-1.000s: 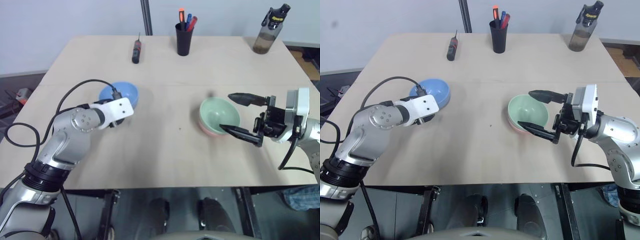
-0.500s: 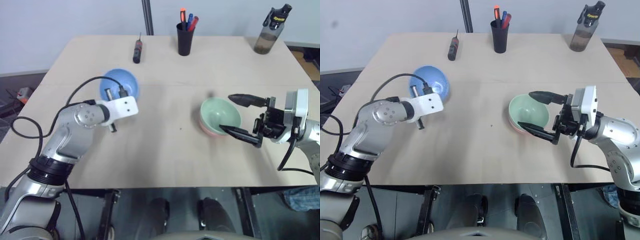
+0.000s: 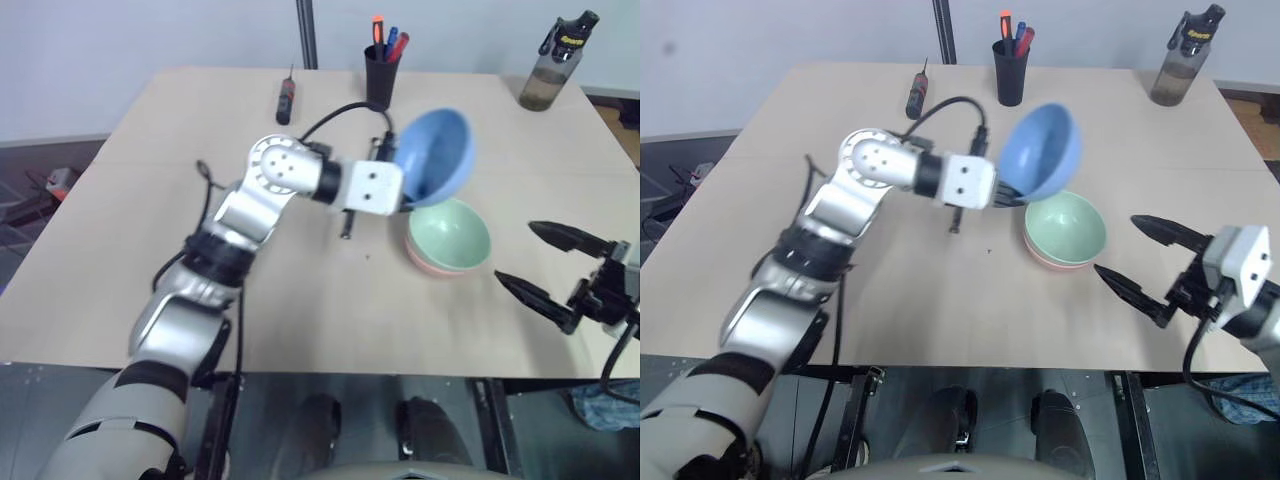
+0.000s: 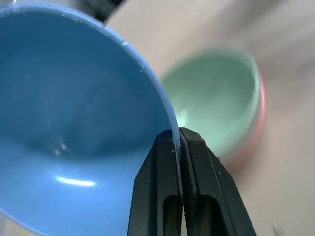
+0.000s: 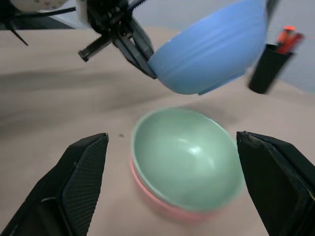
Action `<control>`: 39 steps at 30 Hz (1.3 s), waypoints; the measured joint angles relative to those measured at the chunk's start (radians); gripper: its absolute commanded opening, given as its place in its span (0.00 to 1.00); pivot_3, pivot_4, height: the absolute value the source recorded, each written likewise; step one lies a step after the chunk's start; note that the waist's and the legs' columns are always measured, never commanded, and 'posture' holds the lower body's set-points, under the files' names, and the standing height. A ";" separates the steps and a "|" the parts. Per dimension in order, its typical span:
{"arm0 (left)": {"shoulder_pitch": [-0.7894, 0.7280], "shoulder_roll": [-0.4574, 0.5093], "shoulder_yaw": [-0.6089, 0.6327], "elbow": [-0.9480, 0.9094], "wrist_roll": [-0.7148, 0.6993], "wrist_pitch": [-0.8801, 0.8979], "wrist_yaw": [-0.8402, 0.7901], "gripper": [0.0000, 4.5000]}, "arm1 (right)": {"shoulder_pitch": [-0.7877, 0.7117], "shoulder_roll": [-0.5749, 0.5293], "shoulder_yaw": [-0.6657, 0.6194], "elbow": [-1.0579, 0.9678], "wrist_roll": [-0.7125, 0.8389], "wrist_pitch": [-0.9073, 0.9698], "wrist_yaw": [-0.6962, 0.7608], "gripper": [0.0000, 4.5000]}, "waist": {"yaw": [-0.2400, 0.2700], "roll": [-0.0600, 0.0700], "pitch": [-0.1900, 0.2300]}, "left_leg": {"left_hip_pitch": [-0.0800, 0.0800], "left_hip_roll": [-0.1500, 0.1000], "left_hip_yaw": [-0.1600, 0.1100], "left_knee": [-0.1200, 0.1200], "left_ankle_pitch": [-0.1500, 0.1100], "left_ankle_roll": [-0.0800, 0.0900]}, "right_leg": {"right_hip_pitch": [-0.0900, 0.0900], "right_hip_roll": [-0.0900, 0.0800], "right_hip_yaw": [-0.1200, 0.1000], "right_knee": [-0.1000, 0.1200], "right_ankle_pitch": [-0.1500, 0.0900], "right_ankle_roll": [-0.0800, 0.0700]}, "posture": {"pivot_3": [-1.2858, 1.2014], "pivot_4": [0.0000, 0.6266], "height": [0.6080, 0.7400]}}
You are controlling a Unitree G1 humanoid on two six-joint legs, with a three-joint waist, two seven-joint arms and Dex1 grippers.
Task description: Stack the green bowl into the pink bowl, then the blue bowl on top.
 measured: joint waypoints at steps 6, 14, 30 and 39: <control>-0.029 -0.073 -0.034 0.177 -0.006 -0.170 -0.101 0.43 | 0.044 0.022 -0.014 -0.070 0.001 -0.001 -0.058 0.97 | -0.031 0.001 0.000 | 0.004 0.002 0.003 -0.001 -0.002 0.003 | 0.000 0.002 0.003 0.002 0.000 0.000 | 0.52 0.24 1.00; -0.017 0.013 -0.007 0.145 0.002 -0.168 -0.104 0.75 | 0.000 0.016 0.031 -0.068 0.000 -0.001 -0.066 0.97 | -0.025 0.001 0.000 | 0.003 0.002 0.002 -0.001 -0.002 0.003 | 0.000 0.001 0.003 0.001 0.000 0.000 | 0.52 0.24 1.00; 0.459 0.221 0.226 -0.496 -0.070 0.468 0.195 0.75 | -0.228 -0.074 0.174 0.161 -0.019 0.000 0.018 0.97 | -0.013 0.001 -0.001 | 0.003 0.004 0.000 0.000 0.000 0.000 | 0.001 0.000 0.001 0.001 0.000 0.000 | 0.52 0.24 1.00; 0.544 0.215 0.254 -0.614 -0.118 0.565 0.300 0.75 | -0.275 -0.075 0.212 0.229 -0.059 -0.009 0.039 0.97 | -0.017 0.002 -0.001 | 0.003 0.004 0.001 0.000 0.000 0.000 | 0.001 0.000 0.002 0.001 0.000 0.000 | 0.52 0.24 1.00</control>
